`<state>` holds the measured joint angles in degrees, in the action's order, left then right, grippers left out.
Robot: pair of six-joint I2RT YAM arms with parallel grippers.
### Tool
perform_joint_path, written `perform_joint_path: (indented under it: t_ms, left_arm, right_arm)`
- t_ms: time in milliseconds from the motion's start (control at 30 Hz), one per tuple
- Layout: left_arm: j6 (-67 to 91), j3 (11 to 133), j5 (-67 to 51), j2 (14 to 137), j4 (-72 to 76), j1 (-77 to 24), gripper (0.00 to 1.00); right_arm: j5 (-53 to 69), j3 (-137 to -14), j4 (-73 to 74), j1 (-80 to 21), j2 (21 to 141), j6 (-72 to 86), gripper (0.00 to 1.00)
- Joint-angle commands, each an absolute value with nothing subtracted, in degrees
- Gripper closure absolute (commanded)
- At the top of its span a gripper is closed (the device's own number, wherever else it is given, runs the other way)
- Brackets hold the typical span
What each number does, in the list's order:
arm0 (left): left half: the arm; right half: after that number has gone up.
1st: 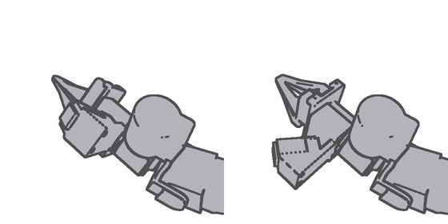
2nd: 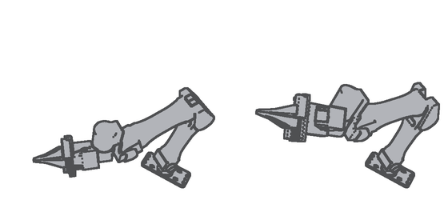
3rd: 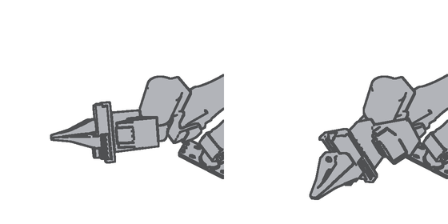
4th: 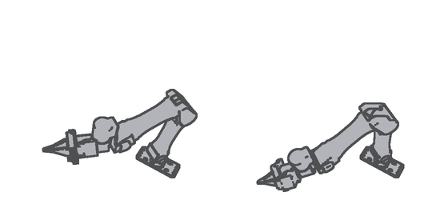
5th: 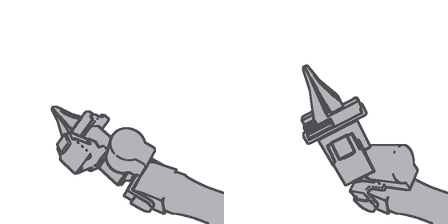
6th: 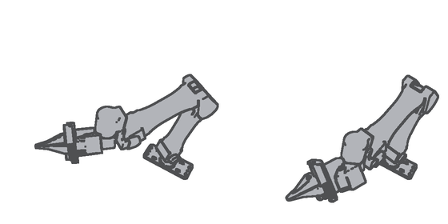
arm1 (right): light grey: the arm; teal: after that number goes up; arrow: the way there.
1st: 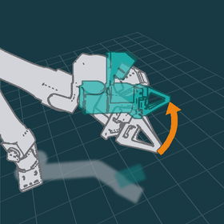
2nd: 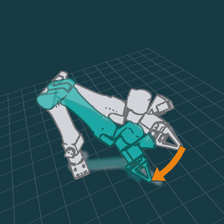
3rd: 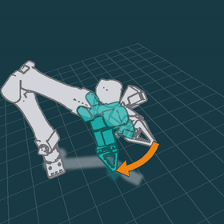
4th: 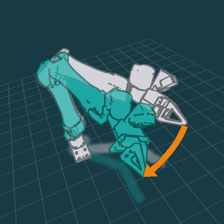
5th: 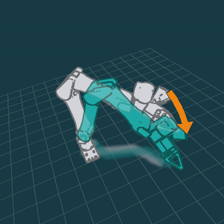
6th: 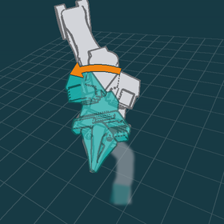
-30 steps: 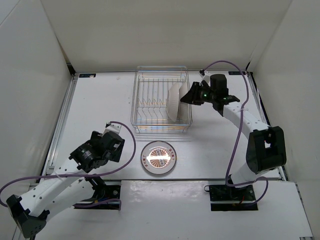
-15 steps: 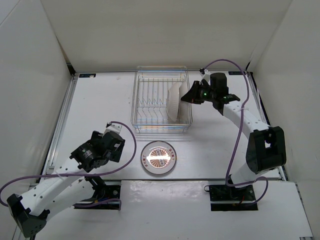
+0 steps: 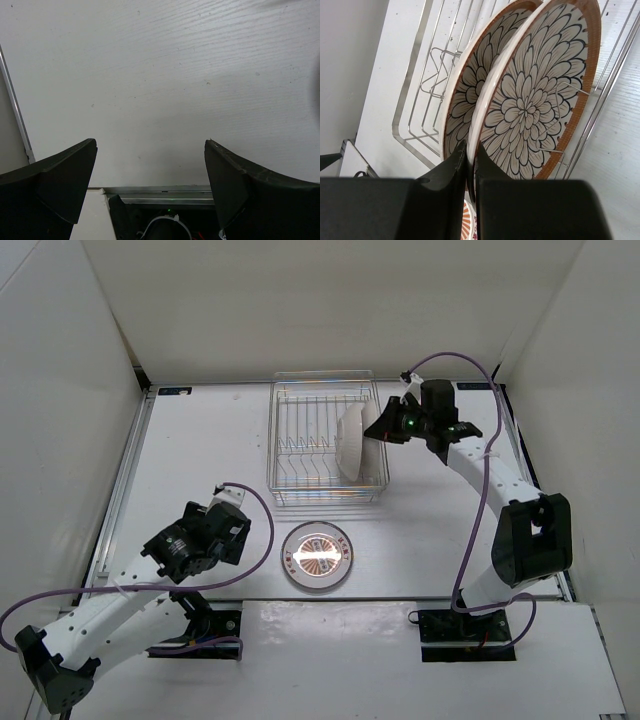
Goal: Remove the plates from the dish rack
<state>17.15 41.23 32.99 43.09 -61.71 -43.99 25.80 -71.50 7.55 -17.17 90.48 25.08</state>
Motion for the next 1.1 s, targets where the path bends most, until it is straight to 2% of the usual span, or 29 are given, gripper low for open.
perform_joint_path:
  t_ms: [0, 467, 800, 1067]
  left_arm:
    - [16.79, 41.57, 32.78, 42.98, -61.79, -43.68, 0.01]
    - [16.87, 41.48, 32.61, 42.80, -61.79, -43.77, 0.01]
    - [17.14, 41.40, 32.52, 42.27, -62.22, -43.77, 0.01]
    - [17.05, 41.57, 32.34, 42.28, -62.31, -43.77, 0.01]
  right_arm:
    - [25.49, -78.57, -0.09, -16.79, 87.80, 23.47, 1.00]
    - [20.84, -79.72, 0.88, -16.79, 83.68, 26.28, 1.00]
    - [16.26, -64.44, -13.61, -16.61, 77.44, 29.70, 1.00]
    - [15.38, -59.33, -24.06, -16.44, 75.15, 32.87, 1.00]
